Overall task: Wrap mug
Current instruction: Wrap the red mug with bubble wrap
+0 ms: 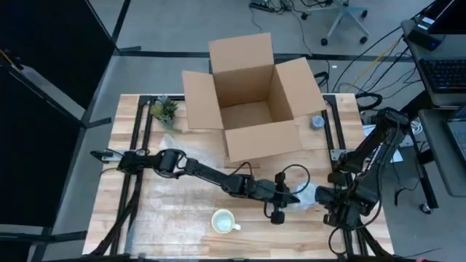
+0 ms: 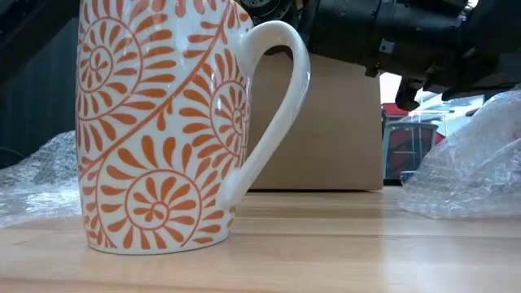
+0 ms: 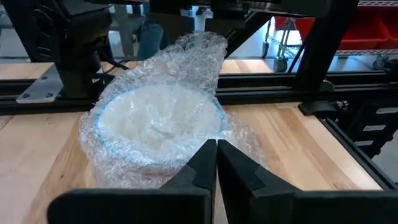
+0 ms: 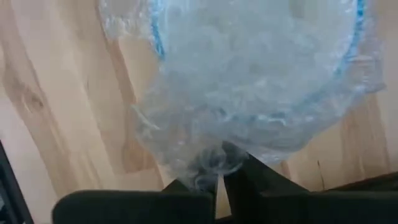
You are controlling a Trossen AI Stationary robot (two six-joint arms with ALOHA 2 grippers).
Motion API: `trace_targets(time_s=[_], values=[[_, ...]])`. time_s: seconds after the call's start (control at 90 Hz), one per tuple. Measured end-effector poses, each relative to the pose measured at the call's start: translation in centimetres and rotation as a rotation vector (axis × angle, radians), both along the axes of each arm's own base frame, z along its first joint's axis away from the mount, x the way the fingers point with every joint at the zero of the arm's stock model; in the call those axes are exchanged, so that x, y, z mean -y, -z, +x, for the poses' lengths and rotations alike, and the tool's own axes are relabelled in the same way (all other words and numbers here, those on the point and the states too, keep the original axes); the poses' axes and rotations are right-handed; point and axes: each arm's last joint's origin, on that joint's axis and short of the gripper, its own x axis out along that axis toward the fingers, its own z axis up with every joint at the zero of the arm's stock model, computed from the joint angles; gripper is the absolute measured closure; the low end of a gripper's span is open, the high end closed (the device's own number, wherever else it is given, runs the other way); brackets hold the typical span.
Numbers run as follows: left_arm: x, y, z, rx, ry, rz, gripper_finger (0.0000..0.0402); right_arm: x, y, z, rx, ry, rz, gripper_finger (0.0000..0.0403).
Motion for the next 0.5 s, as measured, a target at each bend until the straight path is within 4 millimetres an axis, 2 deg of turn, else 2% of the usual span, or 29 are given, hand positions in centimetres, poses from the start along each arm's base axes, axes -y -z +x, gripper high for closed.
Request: trace_targets(time_s=[0.211,0.5], values=[[-0.1,0.0,0.0,0.0,-0.002,-0.001,0.0402,0.0,-0.5,-0.4,-0.073,-0.01,0.095,0.0378],[-0.3,0.0,0.0,-0.009,-0.012,-0.023,0.0402,1.1,-2.5,-0.8,0.034,0.017,0.21,0.0289]])
